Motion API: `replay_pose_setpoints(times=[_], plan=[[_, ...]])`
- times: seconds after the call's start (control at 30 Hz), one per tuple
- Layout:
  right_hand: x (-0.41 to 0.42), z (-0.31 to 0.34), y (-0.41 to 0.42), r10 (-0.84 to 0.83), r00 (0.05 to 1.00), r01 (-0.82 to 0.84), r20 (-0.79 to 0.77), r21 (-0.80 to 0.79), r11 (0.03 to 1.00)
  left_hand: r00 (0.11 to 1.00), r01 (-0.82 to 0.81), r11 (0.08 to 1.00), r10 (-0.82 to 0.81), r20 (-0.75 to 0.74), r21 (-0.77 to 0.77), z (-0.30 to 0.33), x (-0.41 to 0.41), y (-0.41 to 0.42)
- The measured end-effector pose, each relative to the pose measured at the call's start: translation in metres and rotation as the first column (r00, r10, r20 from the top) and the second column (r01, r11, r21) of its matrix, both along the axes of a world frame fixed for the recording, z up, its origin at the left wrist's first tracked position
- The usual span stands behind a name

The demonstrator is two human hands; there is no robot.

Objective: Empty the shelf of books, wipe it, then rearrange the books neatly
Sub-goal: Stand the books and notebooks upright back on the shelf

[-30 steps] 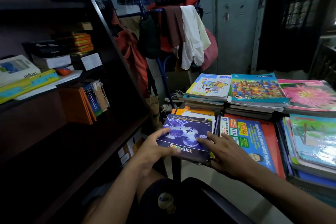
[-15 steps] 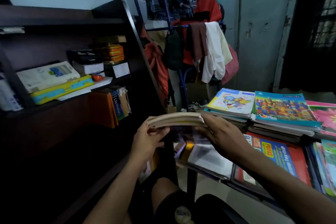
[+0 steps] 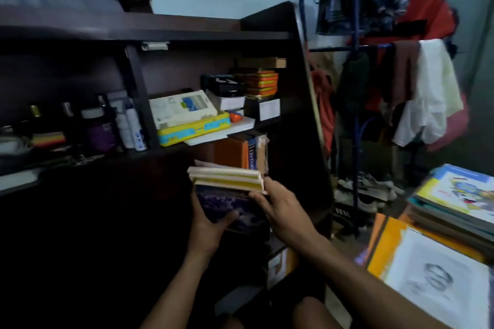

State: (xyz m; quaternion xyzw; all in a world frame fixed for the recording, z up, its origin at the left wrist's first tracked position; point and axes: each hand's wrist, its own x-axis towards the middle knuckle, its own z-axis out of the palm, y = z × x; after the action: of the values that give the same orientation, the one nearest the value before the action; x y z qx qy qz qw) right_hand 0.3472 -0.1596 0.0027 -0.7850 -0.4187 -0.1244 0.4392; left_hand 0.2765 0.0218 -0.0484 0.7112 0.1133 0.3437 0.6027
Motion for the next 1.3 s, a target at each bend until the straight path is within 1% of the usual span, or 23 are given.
replay_pose_setpoints(times=[0.13, 0.27, 0.3, 0.37, 0.43, 0.53, 0.6, 0.7, 0.8, 0.87, 0.97, 1.1, 1.2, 1.3], plan=[[0.009, -0.015, 0.038, -0.011, 1.0, 0.011, -0.007, -0.044, 0.999, 1.0, -0.027, 0.997, 0.027, -0.009, -0.072, -0.018, 0.009, 0.038], [0.024, -0.029, 0.047, -0.043, 0.999, 0.037, -0.028, -0.168, 0.985, 1.0, -0.017, 0.988, 0.015, -0.015, -0.153, -0.03, 0.033, 0.063], [0.029, -0.037, 0.049, -0.012, 0.996, -0.003, -0.084, -0.177, 0.984, 1.0, 0.0, 0.985, -0.001, -0.005, -0.173, -0.032, 0.042, 0.068], [0.035, -0.048, 0.048, 0.112, 0.964, -0.142, -0.243, -0.107, 0.984, 0.999, 0.039, 0.979, -0.036, 0.016, -0.198, -0.036, 0.058, 0.075], [0.041, -0.054, 0.048, 0.165, 0.939, -0.187, -0.301, -0.045, 0.981, 0.998, 0.062, 0.972, -0.059, 0.021, -0.229, -0.038, 0.067, 0.079], [0.051, -0.06, 0.059, 0.167, 0.952, -0.181, -0.258, -0.031, 0.983, 0.998, 0.057, 0.954, -0.048, 0.038, -0.293, -0.048, 0.076, 0.092], [0.057, -0.064, 0.066, 0.138, 0.961, -0.151, -0.239, -0.034, 0.988, 0.999, 0.039, 0.952, -0.027, 0.046, -0.303, -0.05, 0.082, 0.102], [0.062, -0.071, 0.077, 0.088, 0.974, -0.083, -0.21, 0.034, 0.996, 0.995, 0.016, 0.95, 0.016, 0.102, -0.313, -0.053, 0.085, 0.114], [0.065, -0.073, 0.083, 0.053, 0.985, -0.043, -0.164, 0.063, 0.997, 0.994, -0.032, 0.948, 0.064, 0.092, -0.318, -0.053, 0.081, 0.116], [0.067, -0.08, 0.085, 0.018, 0.988, -0.011, -0.15, 0.047, 0.999, 0.991, -0.059, 0.943, 0.096, 0.097, -0.328, -0.051, 0.079, 0.116], [0.07, -0.089, 0.09, -0.045, 0.992, 0.043, -0.114, -0.02, 0.999, 0.984, -0.1, 0.941, 0.142, 0.11, -0.323, -0.046, 0.077, 0.119], [0.084, -0.089, 0.108, -0.069, 0.99, 0.069, -0.125, -0.003, 0.998, 0.979, -0.139, 0.927, 0.181, 0.092, -0.348, -0.043, 0.073, 0.123], [0.101, -0.088, 0.131, -0.077, 0.987, 0.085, -0.139, 0.049, 0.995, 0.977, -0.156, 0.934, 0.194, 0.088, -0.321, -0.039, 0.073, 0.117], [0.126, -0.088, 0.159, -0.196, 0.976, 0.202, -0.093, 0.062, 0.977, 0.975, -0.149, 0.935, 0.193, 0.108, -0.321, -0.037, 0.075, 0.114]])
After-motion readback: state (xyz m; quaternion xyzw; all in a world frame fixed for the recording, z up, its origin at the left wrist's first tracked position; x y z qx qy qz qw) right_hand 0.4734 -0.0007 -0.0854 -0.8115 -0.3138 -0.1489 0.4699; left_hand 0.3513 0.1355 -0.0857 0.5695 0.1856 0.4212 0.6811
